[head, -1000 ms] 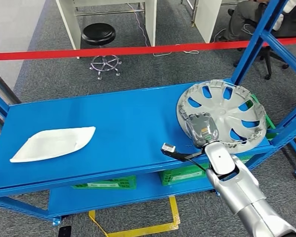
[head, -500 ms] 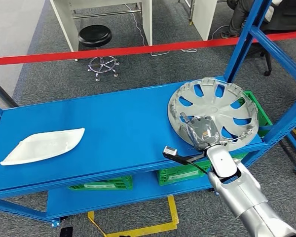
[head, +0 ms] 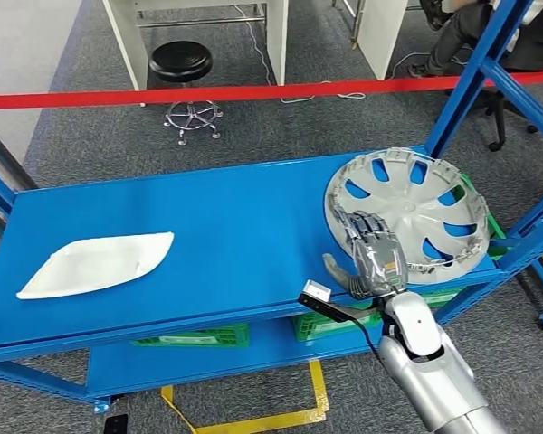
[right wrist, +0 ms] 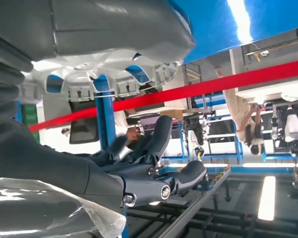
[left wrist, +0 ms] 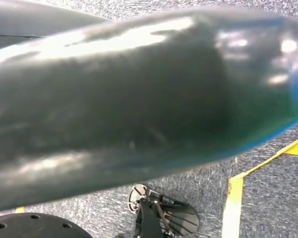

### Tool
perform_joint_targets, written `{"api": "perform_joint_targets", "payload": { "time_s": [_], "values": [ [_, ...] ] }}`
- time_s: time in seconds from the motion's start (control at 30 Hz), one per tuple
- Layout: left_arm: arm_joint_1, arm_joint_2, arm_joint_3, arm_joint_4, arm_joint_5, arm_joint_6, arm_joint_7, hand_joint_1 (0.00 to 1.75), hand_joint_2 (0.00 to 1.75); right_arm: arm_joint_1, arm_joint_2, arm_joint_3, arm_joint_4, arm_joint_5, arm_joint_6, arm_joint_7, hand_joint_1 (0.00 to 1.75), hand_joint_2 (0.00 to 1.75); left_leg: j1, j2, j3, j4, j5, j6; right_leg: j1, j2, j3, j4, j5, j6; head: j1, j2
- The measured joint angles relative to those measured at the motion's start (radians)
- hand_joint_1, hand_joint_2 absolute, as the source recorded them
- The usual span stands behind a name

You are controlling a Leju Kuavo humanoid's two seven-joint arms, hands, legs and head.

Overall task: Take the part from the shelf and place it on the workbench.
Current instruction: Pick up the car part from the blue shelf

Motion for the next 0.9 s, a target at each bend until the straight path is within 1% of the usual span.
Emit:
{"api": "perform_joint_targets", "payload": {
  "time_s": [0.03,0.07,0.1,0.13,0.2,0.23,0.27,0.3,0.33,0.37,0.4,0.43,0.47,0.5,0.53,0.57,0.6,0.63,0.7,0.73,0.77,0.8,0.83,0.87,0.9],
  "values": [
    [0.0,0.0,0.001,0.0,-0.001,0.0,-0.001,0.0,0.0,0.009,0.002,-0.005,-0.012,-0.005,-0.006,-0.001,0.0,0.0,-0.002,0.0,0.0,0.003,-0.003,-0.004,0.001,0.0,0.037,-0.069,0.023,-0.002,0.0,0.0],
    [-0.001,-0.001,0.001,0.0,-0.003,0.0,-0.001,0.0,0.0,0.018,0.004,-0.01,-0.022,-0.009,-0.013,-0.002,0.0,0.0,-0.003,0.0,-0.001,0.005,-0.004,-0.01,0.002,0.001,0.064,-0.118,0.036,-0.005,-0.001,0.0],
    [-0.001,-0.001,0.001,0.0,-0.005,0.0,-0.001,0.0,0.0,0.027,0.007,-0.014,-0.03,-0.013,-0.019,-0.003,0.0,0.0,-0.005,-0.001,-0.001,0.006,-0.005,-0.015,0.003,0.002,0.079,-0.142,0.037,-0.009,-0.001,0.0],
    [-0.001,-0.001,0.001,0.0,-0.007,0.0,-0.001,0.0,0.0,0.035,0.01,-0.019,-0.036,-0.016,-0.022,-0.004,0.0,0.0,-0.005,-0.001,-0.001,0.006,-0.005,-0.02,0.006,0.003,0.083,-0.145,0.034,-0.014,-0.002,0.0],
    [-0.001,-0.001,0.001,0.0,-0.009,0.0,0.0,0.0,0.0,0.048,0.013,-0.028,-0.043,-0.019,-0.025,-0.004,0.0,0.0,-0.003,-0.001,0.001,0.007,-0.008,-0.03,0.004,0.003,0.084,-0.147,0.038,-0.026,-0.002,0.0],
    [-0.002,0.0,0.001,0.0,-0.009,0.001,0.0,0.0,0.0,0.052,0.015,-0.033,-0.047,-0.015,-0.03,0.0,0.0,0.0,-0.002,0.0,-0.003,0.02,-0.019,-0.036,0.003,0.003,0.085,-0.149,0.04,-0.032,-0.003,0.0],
    [-0.002,0.0,0.001,0.0,-0.01,0.002,0.0,0.0,0.0,0.056,0.018,-0.039,-0.05,-0.007,-0.04,0.007,0.0,0.0,-0.001,0.001,-0.017,0.053,-0.042,-0.041,0.001,0.002,0.087,-0.151,0.041,-0.037,-0.005,0.0],
    [-0.002,0.0,0.001,0.0,-0.012,0.003,0.0,0.0,0.0,0.061,0.023,-0.047,-0.054,0.002,-0.053,0.018,0.0,0.0,0.0,0.001,-0.039,0.107,-0.073,-0.045,0.001,0.001,0.087,-0.151,0.041,-0.041,-0.007,0.0],
    [-0.002,-0.001,0.001,0.0,-0.014,0.004,0.0,0.0,0.0,0.07,0.028,-0.056,-0.056,0.01,-0.067,0.031,0.0,0.0,0.0,0.002,-0.069,0.176,-0.108,-0.048,0.002,0.0,0.088,-0.151,0.04,-0.044,-0.008,0.0],
    [-0.001,-0.001,0.001,0.0,-0.016,0.005,0.001,0.0,0.0,0.082,0.031,-0.067,-0.056,0.015,-0.078,0.044,0.0,0.0,0.001,0.002,-0.099,0.241,-0.134,-0.049,0.003,-0.001,0.088,-0.151,0.04,-0.045,-0.008,0.0],
    [-0.001,-0.001,0.001,0.0,-0.018,0.005,0.001,0.0,0.0,0.095,0.034,-0.08,-0.055,0.016,-0.084,0.053,0.0,0.0,0.001,0.002,-0.117,0.281,-0.143,-0.049,0.003,-0.001,0.088,-0.15,0.04,-0.046,-0.008,0.0],
    [0.0,-0.001,0.001,0.0,-0.019,0.005,0.001,0.0,0.0,0.106,0.034,-0.093,-0.054,0.014,-0.088,0.059,0.0,0.0,0.001,0.002,-0.122,0.291,-0.135,-0.047,0.004,-0.002,0.088,-0.15,0.039,-0.046,-0.008,0.0],
    [0.001,-0.001,0.001,0.0,-0.02,0.005,0.001,0.0,0.0,0.115,0.034,-0.104,-0.053,0.012,-0.089,0.061,0.0,0.0,0.001,0.002,-0.113,0.272,-0.115,-0.045,0.004,-0.002,0.089,-0.15,0.039,-0.046,-0.008,0.0],
    [0.002,-0.001,0.001,0.0,-0.02,0.005,0.001,0.0,0.0,0.121,0.034,-0.115,-0.051,0.008,-0.09,0.059,0.0,0.0,0.001,0.002,-0.093,0.228,-0.087,-0.043,0.004,-0.001,0.09,-0.15,0.039,-0.045,-0.008,0.0],
    [0.002,-0.001,0.001,0.0,-0.021,0.005,0.001,0.0,0.0,0.125,0.034,-0.127,-0.049,0.004,-0.092,0.056,0.0,0.0,0.001,0.002,-0.064,0.166,-0.054,-0.039,0.004,0.0,0.091,-0.15,0.038,-0.044,-0.008,0.0],
    [0.001,-0.001,0.001,0.0,-0.021,0.005,0.001,0.0,0.0,0.128,0.034,-0.138,-0.048,0.001,-0.095,0.052,0.0,0.0,-0.001,0.002,-0.036,0.107,-0.032,-0.035,0.006,0.0,0.092,-0.149,0.037,-0.042,-0.008,0.0],
    [0.001,-0.001,0.002,0.0,-0.021,0.005,0.001,0.0,0.0,0.131,0.034,-0.148,-0.046,-0.002,-0.098,0.05,0.0,0.0,-0.002,0.002,-0.013,0.054,-0.016,-0.031,0.007,0.002,0.091,-0.148,0.036,-0.039,-0.008,0.0],
    [0.0,-0.001,0.002,0.0,-0.022,0.005,0.001,0.0,0.0,0.134,0.034,-0.157,-0.045,-0.004,-0.1,0.048,0.0,0.0,-0.004,0.002,0.002,0.021,-0.01,-0.028,0.008,0.003,0.089,-0.148,0.036,-0.035,-0.007,0.0],
    [-0.001,-0.001,0.002,0.0,-0.024,0.006,0.001,0.0,0.0,0.139,0.034,-0.169,-0.043,-0.005,-0.102,0.046,0.0,0.0,-0.007,0.002,0.006,0.005,-0.013,-0.021,0.008,0.003,0.088,-0.15,0.038,-0.023,-0.007,0.0],
    [0.0,-0.001,0.002,0.0,-0.024,0.006,0.001,0.0,0.0,0.141,0.034,-0.173,-0.042,-0.005,-0.102,0.045,0.0,0.0,-0.006,0.002,0.007,0.001,-0.01,-0.015,0.006,0.003,0.086,-0.151,0.036,-0.016,-0.007,0.0],
    [0.0,-0.001,0.002,0.0,-0.024,0.006,0.001,0.0,0.0,0.142,0.034,-0.176,-0.042,-0.005,-0.102,0.045,0.0,0.0,-0.004,0.002,0.009,-0.003,-0.007,-0.008,0.005,0.002,0.082,-0.143,0.029,-0.011,-0.006,0.0],
    [-0.001,-0.001,0.002,0.0,-0.025,0.006,0.001,0.0,0.0,0.142,0.034,-0.18,-0.041,-0.005,-0.102,0.045,0.0,0.0,-0.002,0.002,0.011,-0.008,-0.003,-0.003,0.005,0.002,0.069,-0.117,0.01,-0.007,-0.005,0.0],
    [-0.002,-0.002,0.002,0.0,-0.025,0.006,0.001,0.0,0.0,0.142,0.034,-0.184,-0.04,-0.005,-0.101,0.045,0.0,0.0,-0.001,0.003,0.012,-0.01,-0.002,0.001,0.004,0.002,0.046,-0.069,-0.017,-0.004,-0.003,0.0],
    [-0.002,-0.002,0.002,0.0,-0.025,0.006,0.002,0.0,0.0,0.143,0.034,-0.188,-0.039,-0.005,-0.1,0.045,0.0,0.0,-0.001,0.003,0.011,-0.01,-0.002,0.003,0.003,0.001,0.017,-0.006,-0.049,-0.001,-0.002,0.0],
    [-0.002,-0.002,0.002,0.0,-0.025,0.007,0.002,0.0,0.0,0.146,0.034,-0.191,-0.037,-0.007,-0.096,0.045,0.0,0.44,-0.002,0.003,0.011,-0.01,-0.002,0.005,0.003,0.002,-0.015,0.063,-0.077,0.001,-0.001,0.0]
  ]
}}
